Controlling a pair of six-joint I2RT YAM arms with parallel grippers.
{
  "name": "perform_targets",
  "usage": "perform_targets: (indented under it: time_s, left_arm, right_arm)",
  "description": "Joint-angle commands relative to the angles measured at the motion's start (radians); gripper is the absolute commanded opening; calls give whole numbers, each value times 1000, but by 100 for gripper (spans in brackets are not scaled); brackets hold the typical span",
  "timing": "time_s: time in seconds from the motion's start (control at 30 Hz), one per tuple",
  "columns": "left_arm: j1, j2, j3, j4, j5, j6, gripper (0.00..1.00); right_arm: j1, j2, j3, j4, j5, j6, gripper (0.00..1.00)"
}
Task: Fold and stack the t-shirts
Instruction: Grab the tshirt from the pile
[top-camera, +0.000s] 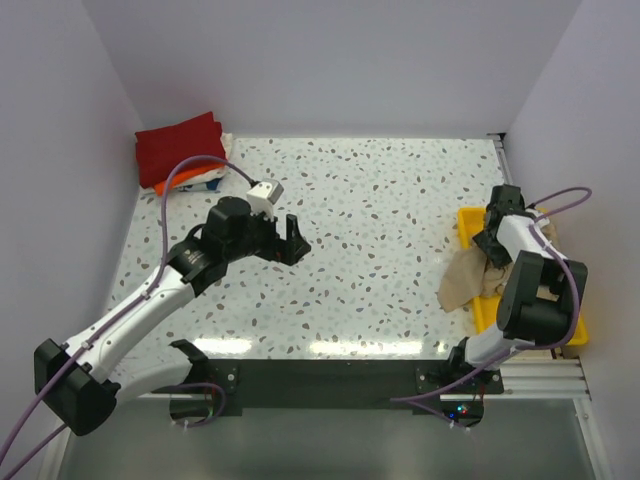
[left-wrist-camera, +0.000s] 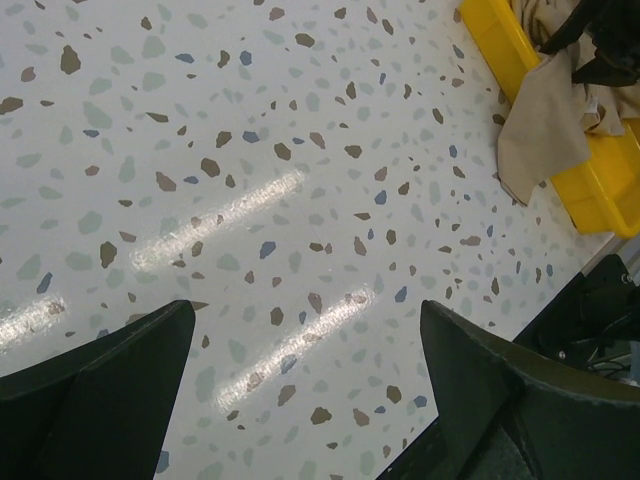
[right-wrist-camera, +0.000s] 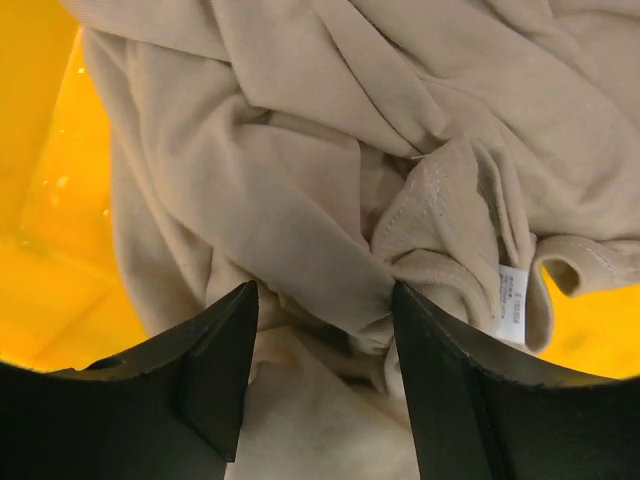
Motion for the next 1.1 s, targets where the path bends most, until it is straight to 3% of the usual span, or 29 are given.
perform_targets:
  time_s: [0.0,0.03,0.13,0.17,0.23,0.27,0.43,0.6,0.9,1.07]
  left_arm:
    - [-3,8,-8,34,17,-11,100]
    - [-2,14,-6,34,17,-11,100]
    - [-2,18,0,34,8,-18,100]
    - [-3,17,0,35,8,-23,100]
    - [-3,14,0,39,2,-29,100]
    - [-3,12,2,39,0,-31,100]
    - [-3,15,35,20,-18,-23,100]
    - [-3,17,74,8,-35,0,100]
    - [0,18,115,-12,-86,24,100]
    - [-2,15,121,-14,-116,29,100]
  right_arm:
    - [-11,33,-11,93,10,58,59]
    - [-13,42,-13,95,9,60,57]
    - [-18,53,-19,90,1,52,32]
    - [-18,38,-17,92,1,37,17]
    - [-18,17,4,71,10,17,2]
    - [-18,9,16,55,18,2,0]
    - [-18,-118,89,-32,26,-52,0]
    - [-18,-223,243,-87,-92,-183,0]
    - [-12,-313,660,-195,-301,-253,0]
    - [88,-277,964,-229,-389,-290,0]
